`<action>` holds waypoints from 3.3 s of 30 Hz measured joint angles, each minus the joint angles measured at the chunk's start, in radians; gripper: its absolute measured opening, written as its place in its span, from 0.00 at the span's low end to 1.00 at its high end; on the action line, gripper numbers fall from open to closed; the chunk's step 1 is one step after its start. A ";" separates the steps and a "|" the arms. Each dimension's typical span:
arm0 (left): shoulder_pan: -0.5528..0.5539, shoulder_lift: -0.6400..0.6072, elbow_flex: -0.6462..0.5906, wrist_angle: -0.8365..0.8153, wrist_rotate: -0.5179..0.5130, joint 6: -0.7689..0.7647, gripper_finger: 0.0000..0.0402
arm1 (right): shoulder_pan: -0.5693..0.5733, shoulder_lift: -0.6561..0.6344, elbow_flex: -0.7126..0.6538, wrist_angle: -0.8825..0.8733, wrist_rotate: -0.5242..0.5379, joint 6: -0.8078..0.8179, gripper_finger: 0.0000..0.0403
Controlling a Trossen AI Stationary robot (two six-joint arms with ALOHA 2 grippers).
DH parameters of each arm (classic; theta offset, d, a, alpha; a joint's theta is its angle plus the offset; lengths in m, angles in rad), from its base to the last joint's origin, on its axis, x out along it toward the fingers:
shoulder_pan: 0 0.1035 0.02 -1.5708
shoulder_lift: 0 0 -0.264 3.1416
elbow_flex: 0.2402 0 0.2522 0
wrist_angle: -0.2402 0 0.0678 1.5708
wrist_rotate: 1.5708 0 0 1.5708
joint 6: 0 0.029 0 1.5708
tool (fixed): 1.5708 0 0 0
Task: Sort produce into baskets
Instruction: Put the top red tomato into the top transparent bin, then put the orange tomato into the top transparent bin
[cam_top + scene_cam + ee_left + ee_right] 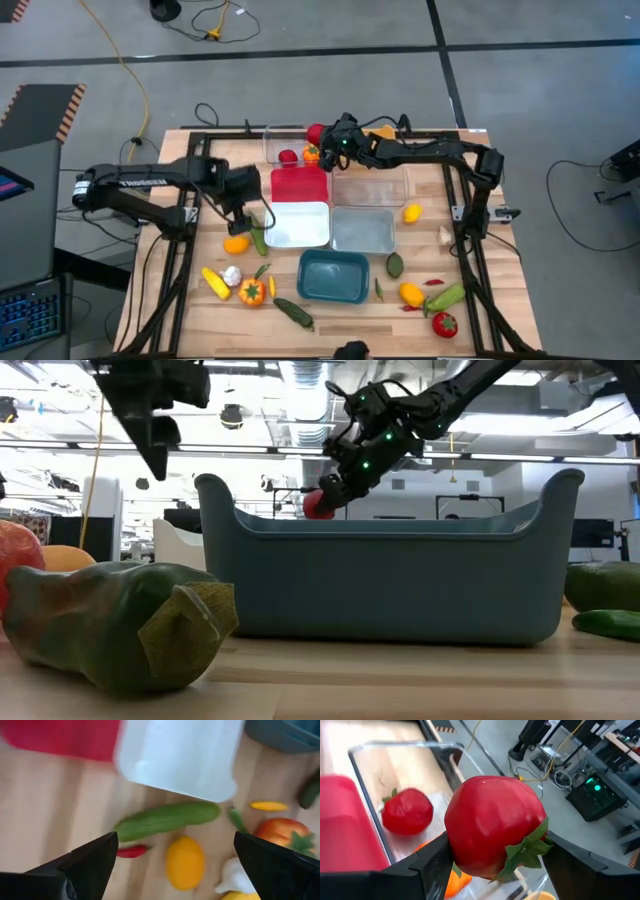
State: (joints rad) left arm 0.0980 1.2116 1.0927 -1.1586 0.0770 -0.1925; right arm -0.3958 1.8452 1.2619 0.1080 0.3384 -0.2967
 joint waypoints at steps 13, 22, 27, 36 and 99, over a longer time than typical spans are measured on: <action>-0.331 0.000 -0.064 0.204 0.035 -0.286 0.96 | -0.006 0.011 -0.001 -0.001 0.000 -0.001 0.95; -0.592 0.048 -0.063 0.304 -0.119 -0.474 0.96 | -0.006 0.011 -0.001 -0.006 0.001 -0.001 0.99; -0.687 0.145 -0.063 0.317 -0.143 -0.528 0.96 | -0.006 0.011 -0.001 -0.009 0.003 0.000 0.99; -0.741 0.322 -0.060 0.321 -0.145 -0.526 0.96 | -0.005 0.011 -0.001 -0.011 0.003 0.000 0.99; -0.241 0.103 0.107 0.360 -0.149 -0.049 0.80 | 0.546 -0.657 -0.025 -1.050 0.000 0.531 0.99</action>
State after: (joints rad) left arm -0.1428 1.3145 1.1992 -0.7982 -0.0721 -0.2416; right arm 0.1505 1.1884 1.2374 -0.9423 0.3386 0.2347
